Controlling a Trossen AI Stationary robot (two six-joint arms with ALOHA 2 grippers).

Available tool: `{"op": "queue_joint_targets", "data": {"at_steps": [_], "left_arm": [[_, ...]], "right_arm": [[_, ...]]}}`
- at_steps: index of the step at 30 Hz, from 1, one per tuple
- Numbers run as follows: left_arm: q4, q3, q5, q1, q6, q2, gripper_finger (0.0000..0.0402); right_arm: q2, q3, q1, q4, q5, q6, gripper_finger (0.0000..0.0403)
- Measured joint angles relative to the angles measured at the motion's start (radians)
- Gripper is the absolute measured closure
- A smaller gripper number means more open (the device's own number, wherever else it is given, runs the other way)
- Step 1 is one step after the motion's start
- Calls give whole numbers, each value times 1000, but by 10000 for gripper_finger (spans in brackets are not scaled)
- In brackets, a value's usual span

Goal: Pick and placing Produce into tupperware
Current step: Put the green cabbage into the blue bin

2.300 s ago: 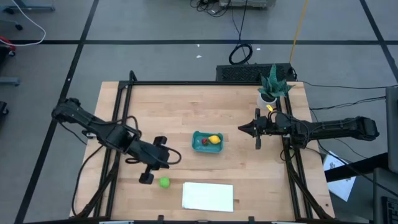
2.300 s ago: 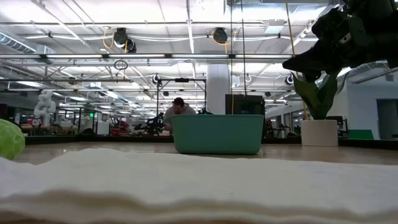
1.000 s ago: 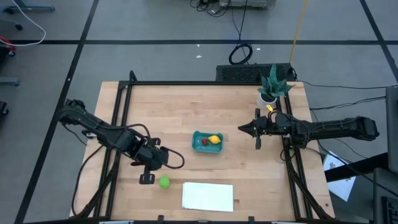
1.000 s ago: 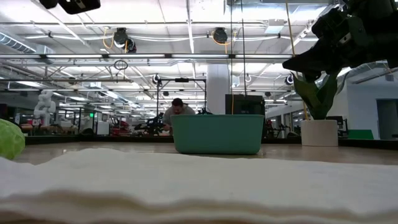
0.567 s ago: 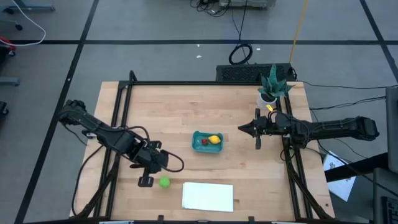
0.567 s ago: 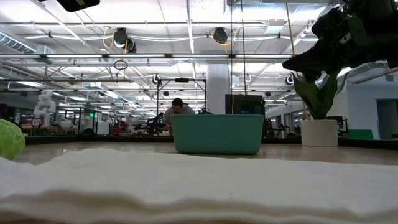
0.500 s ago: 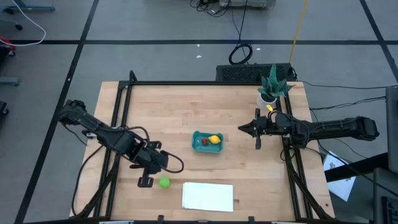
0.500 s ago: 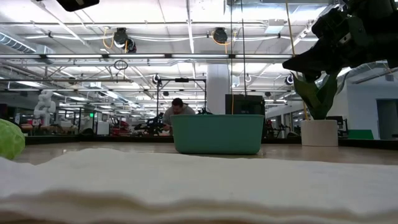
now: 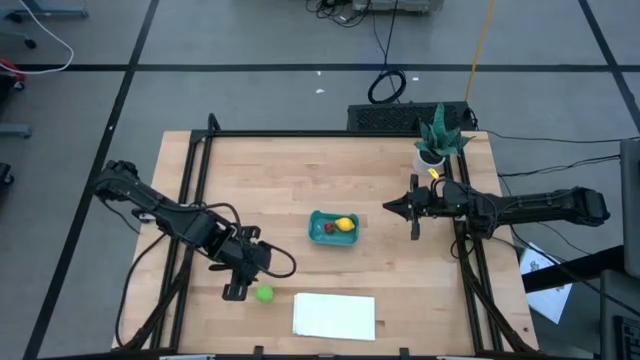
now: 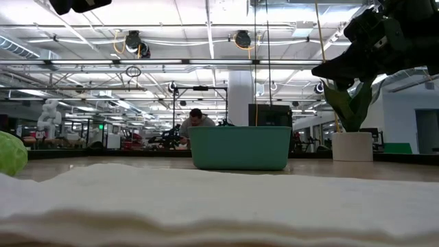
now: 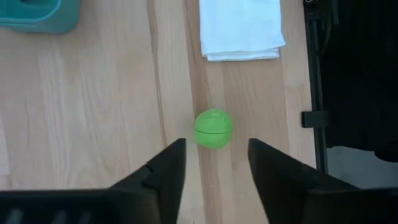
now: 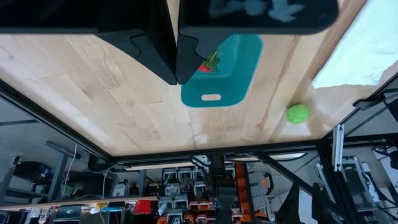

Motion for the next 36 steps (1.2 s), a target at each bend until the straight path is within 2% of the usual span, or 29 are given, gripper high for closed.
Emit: {"op": "queue_joint_targets", "data": {"at_steps": [6,13,21,26,36], "left_arm": [[11,0,0,0,-7,0,170],[58,0,0,-7,-14,18,141],[51,0,2,-35,5,140,130],[47,-2,57,-37,-7,218,130],[63,-2,27,-46,-19,304,130]], "right_arm": [[0,0,0,0,0,0,403],[0,0,0,0,0,0,403],[0,0,0,0,0,0,403],[0,0,0,0,0,0,403],[0,0,0,3,0,18,403]]}}
